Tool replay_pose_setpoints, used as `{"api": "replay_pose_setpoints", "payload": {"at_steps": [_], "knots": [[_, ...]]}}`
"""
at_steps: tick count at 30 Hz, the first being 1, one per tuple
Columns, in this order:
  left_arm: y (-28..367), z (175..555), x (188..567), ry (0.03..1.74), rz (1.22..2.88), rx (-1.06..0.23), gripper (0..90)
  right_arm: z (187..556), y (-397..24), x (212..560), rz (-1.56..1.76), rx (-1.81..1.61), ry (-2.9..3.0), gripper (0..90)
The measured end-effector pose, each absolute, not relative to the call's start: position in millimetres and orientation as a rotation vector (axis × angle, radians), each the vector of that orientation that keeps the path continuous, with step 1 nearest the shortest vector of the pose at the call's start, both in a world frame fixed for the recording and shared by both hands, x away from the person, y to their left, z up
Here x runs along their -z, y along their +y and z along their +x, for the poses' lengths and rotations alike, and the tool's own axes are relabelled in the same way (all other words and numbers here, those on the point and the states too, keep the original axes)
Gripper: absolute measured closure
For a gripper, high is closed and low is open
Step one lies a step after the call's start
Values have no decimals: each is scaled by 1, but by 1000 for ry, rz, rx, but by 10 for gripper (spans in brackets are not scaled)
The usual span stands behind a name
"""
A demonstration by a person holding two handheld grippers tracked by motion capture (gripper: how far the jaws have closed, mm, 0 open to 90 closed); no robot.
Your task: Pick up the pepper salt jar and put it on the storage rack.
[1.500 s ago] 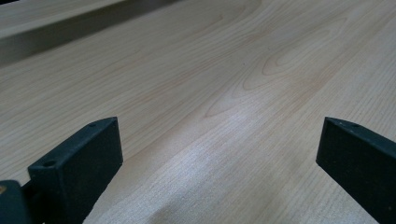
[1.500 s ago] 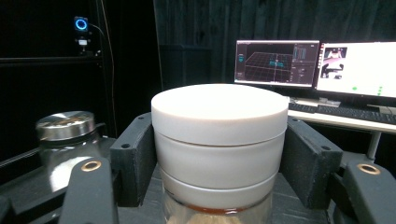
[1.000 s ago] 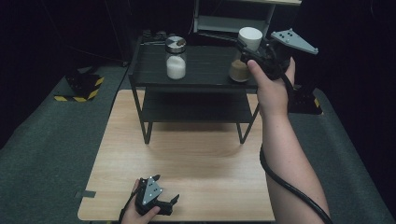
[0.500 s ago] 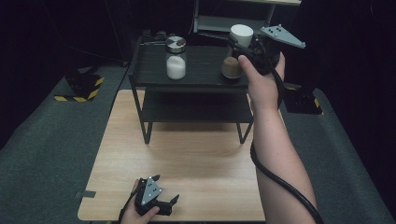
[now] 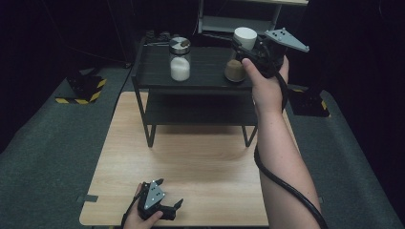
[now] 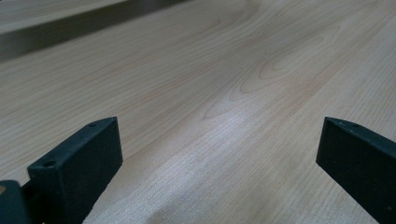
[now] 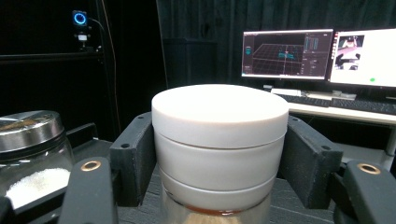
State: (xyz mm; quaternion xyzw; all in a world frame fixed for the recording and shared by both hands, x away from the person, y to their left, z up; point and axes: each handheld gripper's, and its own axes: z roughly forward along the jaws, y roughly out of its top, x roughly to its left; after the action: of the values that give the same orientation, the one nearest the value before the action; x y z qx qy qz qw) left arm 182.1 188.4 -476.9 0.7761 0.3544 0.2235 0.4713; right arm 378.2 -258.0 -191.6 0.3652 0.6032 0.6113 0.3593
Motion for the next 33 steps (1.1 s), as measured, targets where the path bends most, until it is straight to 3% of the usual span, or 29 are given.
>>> {"api": "replay_pose_setpoints", "payload": {"at_steps": [22,28,33], "knots": [[188,182,477,868,1902,-551,8,376,-255,193,928,-1564,1557,336],[188,182,477,867,1901,-550,8,377,-255,192,934,-1567,1558,313],[188,182,477,867,1901,-549,8,378,-257,190,944,-1570,1573,235]]}}
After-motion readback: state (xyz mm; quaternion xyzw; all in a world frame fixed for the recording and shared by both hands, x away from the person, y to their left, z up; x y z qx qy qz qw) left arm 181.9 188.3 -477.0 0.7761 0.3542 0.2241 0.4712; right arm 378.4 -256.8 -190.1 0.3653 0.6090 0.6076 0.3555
